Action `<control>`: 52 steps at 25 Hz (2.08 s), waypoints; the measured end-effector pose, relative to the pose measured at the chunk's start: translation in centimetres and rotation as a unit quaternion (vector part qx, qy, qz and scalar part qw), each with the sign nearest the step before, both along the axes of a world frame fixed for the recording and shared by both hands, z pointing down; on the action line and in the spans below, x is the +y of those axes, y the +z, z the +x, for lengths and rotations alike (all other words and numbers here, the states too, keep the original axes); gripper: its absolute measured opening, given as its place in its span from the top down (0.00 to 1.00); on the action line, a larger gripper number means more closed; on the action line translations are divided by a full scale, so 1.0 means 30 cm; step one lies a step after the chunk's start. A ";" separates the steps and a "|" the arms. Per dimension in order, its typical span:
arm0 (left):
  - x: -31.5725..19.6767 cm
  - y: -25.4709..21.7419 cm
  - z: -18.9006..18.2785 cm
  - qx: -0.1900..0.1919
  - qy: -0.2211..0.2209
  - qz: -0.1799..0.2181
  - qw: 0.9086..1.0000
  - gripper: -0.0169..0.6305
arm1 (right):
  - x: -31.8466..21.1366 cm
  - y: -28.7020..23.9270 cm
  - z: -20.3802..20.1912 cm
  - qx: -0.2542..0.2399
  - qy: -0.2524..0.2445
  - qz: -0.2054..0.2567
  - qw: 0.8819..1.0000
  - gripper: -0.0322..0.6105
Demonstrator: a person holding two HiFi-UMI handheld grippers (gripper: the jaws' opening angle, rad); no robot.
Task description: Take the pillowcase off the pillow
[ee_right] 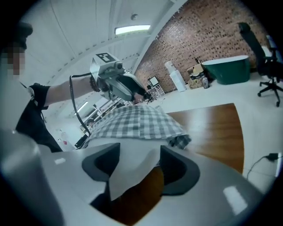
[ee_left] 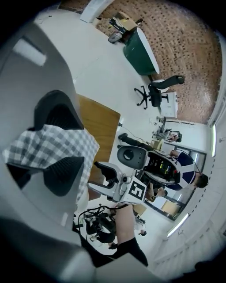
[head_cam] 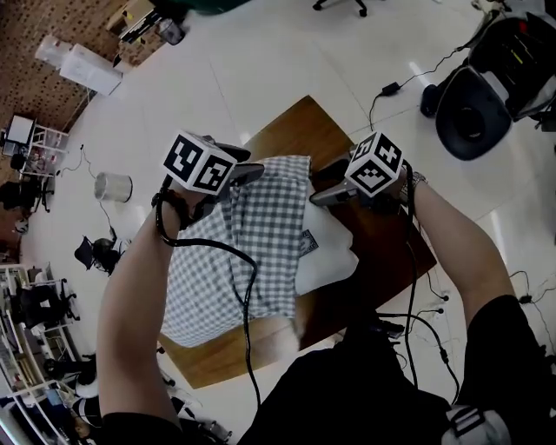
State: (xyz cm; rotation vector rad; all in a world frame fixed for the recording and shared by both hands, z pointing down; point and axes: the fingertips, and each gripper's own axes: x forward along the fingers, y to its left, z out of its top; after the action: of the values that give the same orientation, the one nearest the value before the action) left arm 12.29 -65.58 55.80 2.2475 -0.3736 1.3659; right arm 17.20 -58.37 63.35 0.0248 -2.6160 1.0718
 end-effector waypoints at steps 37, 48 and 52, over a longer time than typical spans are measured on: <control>-0.104 0.249 -0.292 -0.154 -0.126 -0.077 0.977 0.96 | 0.238 -0.244 0.023 0.038 0.047 0.228 0.972 0.91; -0.046 0.255 -0.594 -0.203 -0.198 -0.071 0.956 0.96 | 0.321 -0.367 0.085 0.053 0.057 0.272 0.959 0.92; -0.017 0.225 -0.720 -0.207 -0.226 -0.065 0.950 0.96 | 0.303 -0.368 0.110 0.067 0.076 0.261 0.960 0.92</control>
State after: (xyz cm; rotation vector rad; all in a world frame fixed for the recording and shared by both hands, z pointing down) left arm -9.30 -66.09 62.56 1.6196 -0.8542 1.5386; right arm 20.49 -49.29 52.31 0.4043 -2.7233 0.3747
